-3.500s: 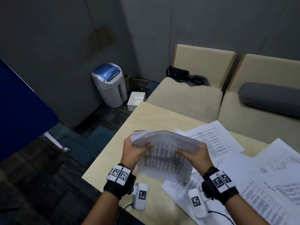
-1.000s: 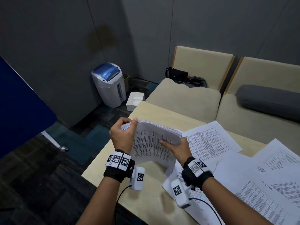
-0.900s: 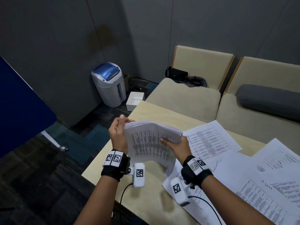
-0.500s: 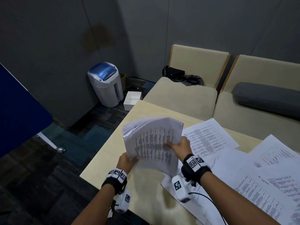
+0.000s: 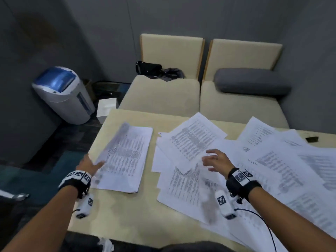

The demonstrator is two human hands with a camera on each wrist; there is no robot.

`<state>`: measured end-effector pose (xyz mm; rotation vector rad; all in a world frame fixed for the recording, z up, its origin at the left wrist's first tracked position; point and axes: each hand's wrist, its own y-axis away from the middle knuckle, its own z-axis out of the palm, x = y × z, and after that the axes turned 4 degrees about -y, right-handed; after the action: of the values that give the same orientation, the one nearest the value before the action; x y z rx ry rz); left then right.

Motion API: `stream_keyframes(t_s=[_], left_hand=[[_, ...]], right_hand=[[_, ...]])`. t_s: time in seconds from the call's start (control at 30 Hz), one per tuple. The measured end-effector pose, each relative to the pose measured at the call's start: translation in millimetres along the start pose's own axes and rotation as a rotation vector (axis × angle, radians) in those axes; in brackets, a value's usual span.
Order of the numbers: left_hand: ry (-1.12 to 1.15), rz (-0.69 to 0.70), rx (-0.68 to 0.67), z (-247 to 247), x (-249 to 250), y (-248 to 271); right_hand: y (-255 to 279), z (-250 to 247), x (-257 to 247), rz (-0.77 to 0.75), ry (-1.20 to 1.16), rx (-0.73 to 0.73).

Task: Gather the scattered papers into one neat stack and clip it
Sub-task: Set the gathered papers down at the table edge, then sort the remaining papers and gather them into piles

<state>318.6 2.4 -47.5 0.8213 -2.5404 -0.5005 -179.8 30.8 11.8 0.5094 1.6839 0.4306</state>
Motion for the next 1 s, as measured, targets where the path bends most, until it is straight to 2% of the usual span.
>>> stream_keyframes(t_s=[0.1,0.17,0.23,0.3,0.37,0.43,0.5,0.57,0.67,0.8,0.9,1.0], left_hand=[[-0.238,0.053,0.177,10.5,38.3,9.1],[-0.218,0.206,0.304,21.8,82.5,30.0],[-0.131,0.366,0.341,39.7,120.7,47.0],[-0.055,0.534,0.254,70.5,164.0,69.6],[0.006,0.681,0.1,106.7,209.7,102.4],[-0.011,0.831,-0.065,143.6,249.3,139.4],[-0.094,0.919,-0.255,184.2,282.5,172.9],[-0.175,0.918,-0.41,223.9,309.3,201.2],[-0.26,0.771,-0.452,274.6,334.8,229.9],[-0.381,0.62,-0.292,312.4,342.7,244.0],[-0.459,0.529,-0.14,320.9,343.7,257.9],[-0.466,0.441,-0.097,321.3,350.0,269.7]], right_hand=[[8.7,-59.1,42.9,0.103,0.084,0.14],[15.7,-100.4,72.0,0.144,0.19,0.222],[20.0,-134.9,96.7,0.18,0.325,0.248],[27.5,-175.1,117.7,0.216,0.451,0.294],[37.5,-217.8,134.9,0.271,0.542,0.379],[48.0,-258.5,148.6,0.335,0.553,0.457],[56.8,-296.8,163.2,0.369,0.494,0.523],[63.4,-328.6,177.4,0.387,0.444,0.554],[69.5,-362.7,196.0,0.361,0.436,0.569],[67.2,-394.9,217.0,0.392,0.477,0.552],[61.0,-400.7,231.3,0.456,0.494,0.572],[56.0,-400.4,239.6,0.451,0.539,0.564]])
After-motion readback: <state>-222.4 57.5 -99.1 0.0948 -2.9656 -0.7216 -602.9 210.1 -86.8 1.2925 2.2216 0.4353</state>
